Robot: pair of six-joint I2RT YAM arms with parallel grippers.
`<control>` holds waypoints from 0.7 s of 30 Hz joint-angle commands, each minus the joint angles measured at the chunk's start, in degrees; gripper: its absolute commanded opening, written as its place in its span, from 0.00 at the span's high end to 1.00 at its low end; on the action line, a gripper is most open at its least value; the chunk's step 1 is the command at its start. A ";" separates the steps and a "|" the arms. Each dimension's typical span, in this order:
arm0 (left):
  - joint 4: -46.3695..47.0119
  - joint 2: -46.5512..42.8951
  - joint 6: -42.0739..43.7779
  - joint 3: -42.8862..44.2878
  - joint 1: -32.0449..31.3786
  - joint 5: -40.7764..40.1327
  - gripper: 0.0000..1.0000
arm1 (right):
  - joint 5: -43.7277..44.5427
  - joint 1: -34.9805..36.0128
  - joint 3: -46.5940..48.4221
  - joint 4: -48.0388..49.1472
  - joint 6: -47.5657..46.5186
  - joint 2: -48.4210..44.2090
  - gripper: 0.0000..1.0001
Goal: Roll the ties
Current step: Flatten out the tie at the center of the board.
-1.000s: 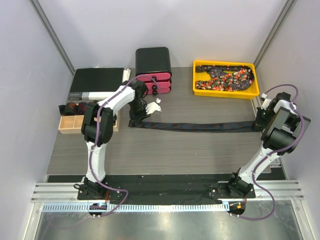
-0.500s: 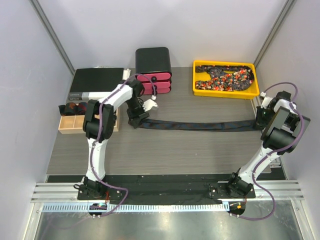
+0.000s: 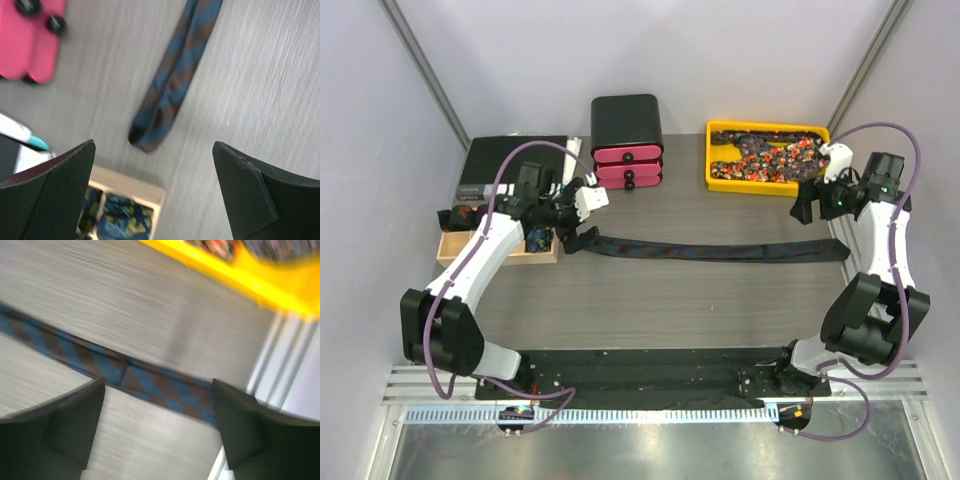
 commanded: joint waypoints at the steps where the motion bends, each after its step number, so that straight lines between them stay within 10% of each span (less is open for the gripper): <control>1: 11.44 -1.68 -0.21 -3.57 -1.53 6.14 0.00 | -15.22 2.33 -3.46 9.28 -1.27 -4.91 0.00; 5: 4.95 4.37 5.04 -0.42 -2.07 3.67 0.00 | -31.58 3.82 -2.95 10.72 0.39 -3.18 0.00; 10: -1.24 15.70 18.14 6.18 -1.72 6.74 0.00 | -13.09 22.09 6.64 -6.23 -13.04 6.15 0.00; 21: -2.55 27.41 31.16 9.43 -4.17 -1.25 0.05 | -0.40 34.32 -3.11 -2.38 -24.29 11.77 0.01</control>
